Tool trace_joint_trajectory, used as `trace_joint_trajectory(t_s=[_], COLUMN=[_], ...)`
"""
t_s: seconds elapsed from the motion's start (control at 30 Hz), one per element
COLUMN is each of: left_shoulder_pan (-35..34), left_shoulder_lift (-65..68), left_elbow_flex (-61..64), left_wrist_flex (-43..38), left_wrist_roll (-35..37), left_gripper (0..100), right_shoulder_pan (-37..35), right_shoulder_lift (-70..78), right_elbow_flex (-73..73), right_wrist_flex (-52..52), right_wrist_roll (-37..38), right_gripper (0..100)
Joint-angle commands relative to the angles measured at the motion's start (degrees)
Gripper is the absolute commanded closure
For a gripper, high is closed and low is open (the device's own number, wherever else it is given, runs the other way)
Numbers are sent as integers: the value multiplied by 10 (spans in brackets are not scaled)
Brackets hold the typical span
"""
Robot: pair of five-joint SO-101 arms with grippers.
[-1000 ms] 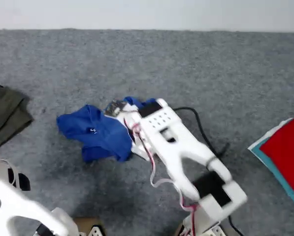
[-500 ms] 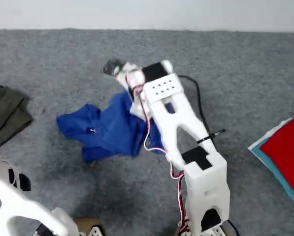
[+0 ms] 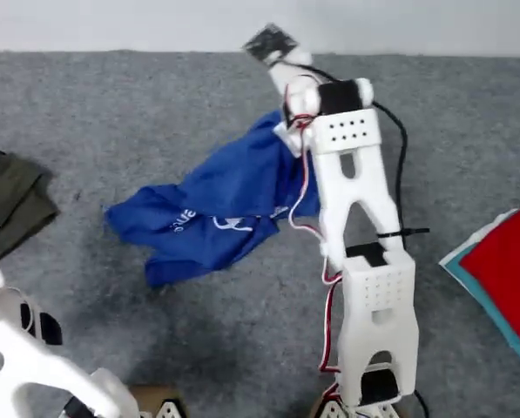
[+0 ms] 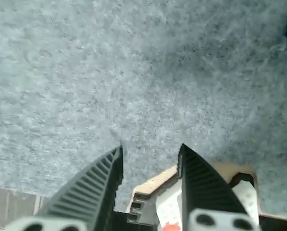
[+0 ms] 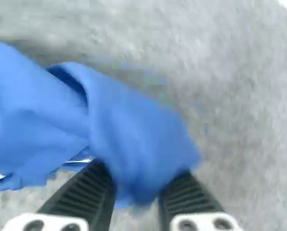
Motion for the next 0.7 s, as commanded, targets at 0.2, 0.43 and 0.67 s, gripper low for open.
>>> trace_joint_trajectory(t_s=[0.2,0.43,0.67], left_shoulder_pan=[1,1,-4], left_shoulder_lift=[1,1,1], left_elbow_flex=[21,22,22], left_wrist_flex=[17,17,17], left_wrist_roll=[4,4,4], left_gripper=[823,823,823], right_shoulder_pan=[3,-80,-130], right_shoulder_lift=[-4,-33,10], right_elbow_flex=[-112,-13,103], right_wrist_flex=[133,132,93], right_wrist_roll=[-25,56,137], right_gripper=[656,671,745])
